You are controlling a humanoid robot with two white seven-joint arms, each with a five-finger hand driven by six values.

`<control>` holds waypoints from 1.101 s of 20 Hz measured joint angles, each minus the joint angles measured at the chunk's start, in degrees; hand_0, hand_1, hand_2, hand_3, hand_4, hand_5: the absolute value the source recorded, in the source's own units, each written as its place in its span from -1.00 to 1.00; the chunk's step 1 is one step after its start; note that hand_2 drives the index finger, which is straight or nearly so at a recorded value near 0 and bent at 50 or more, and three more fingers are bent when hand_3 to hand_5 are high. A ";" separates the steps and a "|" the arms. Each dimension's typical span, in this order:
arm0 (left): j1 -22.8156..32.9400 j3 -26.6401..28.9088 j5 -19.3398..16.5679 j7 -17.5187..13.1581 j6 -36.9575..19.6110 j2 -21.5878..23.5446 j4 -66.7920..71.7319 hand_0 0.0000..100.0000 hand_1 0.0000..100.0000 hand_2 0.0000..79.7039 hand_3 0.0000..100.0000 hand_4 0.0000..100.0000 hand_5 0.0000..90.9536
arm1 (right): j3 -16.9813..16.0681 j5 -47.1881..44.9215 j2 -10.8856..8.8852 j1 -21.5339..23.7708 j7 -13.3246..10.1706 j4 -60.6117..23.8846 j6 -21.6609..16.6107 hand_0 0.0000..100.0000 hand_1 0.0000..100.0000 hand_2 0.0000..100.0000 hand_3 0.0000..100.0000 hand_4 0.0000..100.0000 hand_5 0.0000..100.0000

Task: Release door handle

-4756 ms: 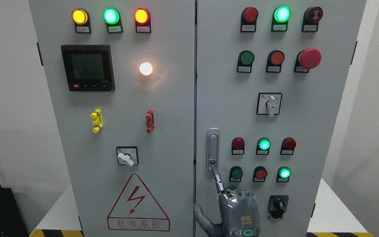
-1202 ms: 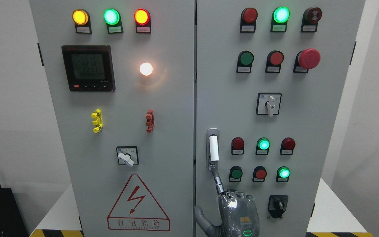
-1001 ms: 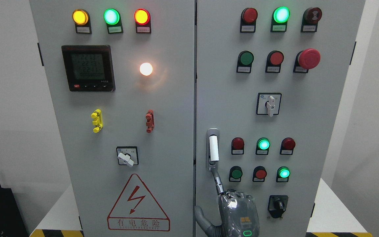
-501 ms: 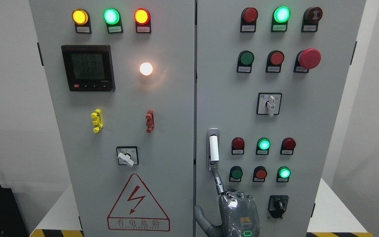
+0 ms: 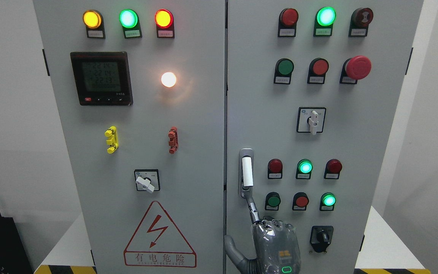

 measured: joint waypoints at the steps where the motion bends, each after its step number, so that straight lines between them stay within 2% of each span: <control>1: 0.00 0.00 0.00 0.00 0.00 0.00 0.00 -0.76 -0.22 -1.00 -1.00 -1.00 -1.00 | 0.01 -0.02 -0.01 0.06 -0.05 -0.04 0.00 -0.42 -0.33 -1.00 1.00 0.76 0.99; 6: 0.00 0.00 0.00 0.00 0.00 0.00 0.00 -0.76 -0.22 -1.00 -1.00 -1.00 -1.00 | 0.11 -0.20 -0.12 0.76 -1.98 -0.27 -1.04 -0.29 -0.35 -0.97 1.00 0.76 0.99; 7: 0.00 0.00 0.00 0.00 0.00 0.00 0.00 -0.76 -0.22 -1.00 -1.00 -1.00 -1.00 | 0.12 -0.30 -0.16 1.01 -2.43 -0.36 -1.45 -0.23 -0.38 -0.83 1.00 0.76 0.99; 8: 0.00 0.00 0.00 0.00 0.00 0.00 0.00 -0.76 -0.22 -1.00 -1.00 -1.00 -1.00 | 0.12 -0.41 -0.22 1.30 -2.78 -0.45 -1.80 -0.21 -0.39 -0.79 1.00 0.77 0.99; 10: 0.00 0.00 0.00 0.00 0.00 0.00 0.00 -0.76 -0.22 -1.00 -1.00 -1.00 -1.00 | 0.12 -0.78 -0.32 1.76 -3.47 -0.64 -2.62 -0.15 -0.46 -0.49 1.00 0.76 1.00; 14: 0.00 0.00 0.00 0.00 0.00 0.00 0.00 -0.76 -0.22 -1.00 -1.00 -1.00 -1.00 | 0.09 -2.32 -0.48 2.85 -4.25 -1.11 -4.16 -0.07 -0.65 -0.22 1.00 0.76 1.00; 18: 0.00 0.00 0.00 0.00 0.00 0.00 0.00 -0.76 -0.22 -1.00 -1.00 -1.00 -1.00 | -0.03 -4.66 -0.84 3.95 -5.31 -1.55 -6.47 -0.04 -1.00 0.08 1.00 0.75 1.00; 22: 0.00 0.00 0.00 0.00 0.00 0.00 0.00 -0.76 -0.22 -1.00 -1.00 -1.00 -1.00 | -0.18 -7.05 -1.32 4.90 -6.49 -2.00 -8.49 -0.07 -1.00 0.27 1.00 0.75 1.00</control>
